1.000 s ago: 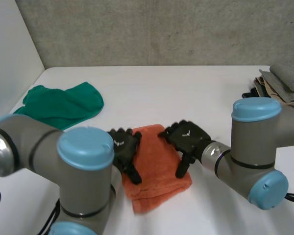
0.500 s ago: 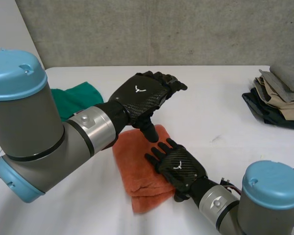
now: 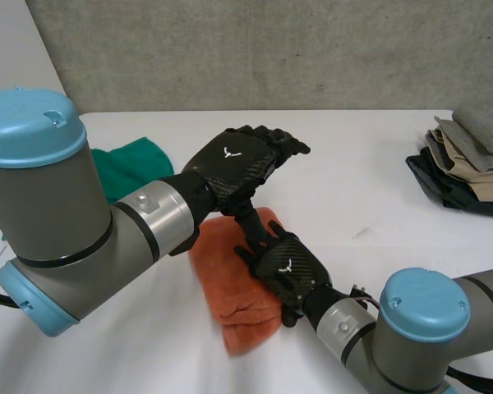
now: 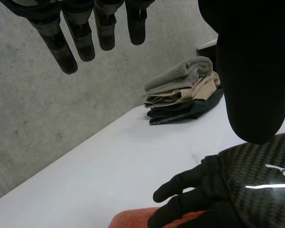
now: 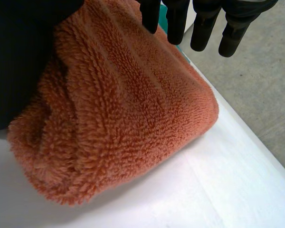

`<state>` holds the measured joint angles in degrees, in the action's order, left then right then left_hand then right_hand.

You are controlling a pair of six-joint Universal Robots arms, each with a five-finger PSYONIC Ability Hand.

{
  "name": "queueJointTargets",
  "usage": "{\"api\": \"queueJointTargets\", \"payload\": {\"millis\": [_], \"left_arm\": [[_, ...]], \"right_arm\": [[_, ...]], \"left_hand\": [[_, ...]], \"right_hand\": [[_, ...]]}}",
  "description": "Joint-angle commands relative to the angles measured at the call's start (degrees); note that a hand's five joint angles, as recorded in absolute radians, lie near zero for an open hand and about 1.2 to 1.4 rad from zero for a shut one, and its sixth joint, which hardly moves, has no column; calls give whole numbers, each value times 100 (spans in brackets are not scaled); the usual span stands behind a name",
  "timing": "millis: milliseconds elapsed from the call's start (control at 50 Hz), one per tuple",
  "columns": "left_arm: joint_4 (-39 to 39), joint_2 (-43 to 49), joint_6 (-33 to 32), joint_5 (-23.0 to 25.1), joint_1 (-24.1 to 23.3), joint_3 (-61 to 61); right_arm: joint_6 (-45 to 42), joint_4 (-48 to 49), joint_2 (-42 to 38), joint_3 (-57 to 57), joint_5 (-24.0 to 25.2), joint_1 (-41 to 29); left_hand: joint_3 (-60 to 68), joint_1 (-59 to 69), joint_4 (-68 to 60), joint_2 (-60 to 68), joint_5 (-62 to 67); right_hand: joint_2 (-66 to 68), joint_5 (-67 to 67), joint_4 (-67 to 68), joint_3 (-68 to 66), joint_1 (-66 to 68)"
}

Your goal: Fold the laundry.

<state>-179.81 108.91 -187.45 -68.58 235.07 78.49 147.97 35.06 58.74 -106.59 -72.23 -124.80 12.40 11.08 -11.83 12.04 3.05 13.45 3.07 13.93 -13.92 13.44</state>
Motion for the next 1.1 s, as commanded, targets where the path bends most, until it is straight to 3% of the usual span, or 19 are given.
{"api": "queueJointTargets", "payload": {"millis": [20,180,240,260,280,300,540,800,960,1100], "left_arm": [[-2,-19,-2,2,4,-1],[7,-19,-2,2,4,8],[-2,-19,-2,2,13,-1],[-2,-27,-2,2,13,-1],[-2,-27,-2,2,13,-1],[-2,-36,-2,2,13,-1],[-10,-273,6,2,258,-115],[-11,-458,165,2,267,-264],[-28,-467,165,20,215,-264],[-107,-423,156,37,215,-264]], "right_arm": [[13,-8,-144,235,7,-9],[48,-8,-276,455,16,-88],[74,1,-302,569,16,-88],[92,19,-311,596,16,-88],[127,97,-302,666,-2,-80],[144,168,-293,701,-19,-79],[496,502,67,1650,-494,131],[917,397,533,3170,-380,2072],[1998,432,226,4304,436,3759],[2904,485,-968,5279,1509,4938]], "left_hand": [[303,435,-360,339,238],[303,435,-360,339,238],[320,451,-377,355,254],[303,435,-360,339,238],[320,451,-377,355,254],[303,435,-360,339,238],[320,451,-377,355,254],[320,451,-377,355,254],[286,418,-343,322,221],[303,435,-360,339,238]], "right_hand": [[588,626,540,-542,590],[889,927,841,-842,890],[2918,2956,2870,-2872,2919],[4042,4080,3994,-3996,4043],[6501,6539,6453,-6455,6503],[6653,6691,6605,-6607,6654],[6655,6693,6607,-6608,6656],[6655,6693,6607,-6608,6656],[6655,6693,6607,-6608,6656],[6655,6693,6607,-6608,6656]]}}
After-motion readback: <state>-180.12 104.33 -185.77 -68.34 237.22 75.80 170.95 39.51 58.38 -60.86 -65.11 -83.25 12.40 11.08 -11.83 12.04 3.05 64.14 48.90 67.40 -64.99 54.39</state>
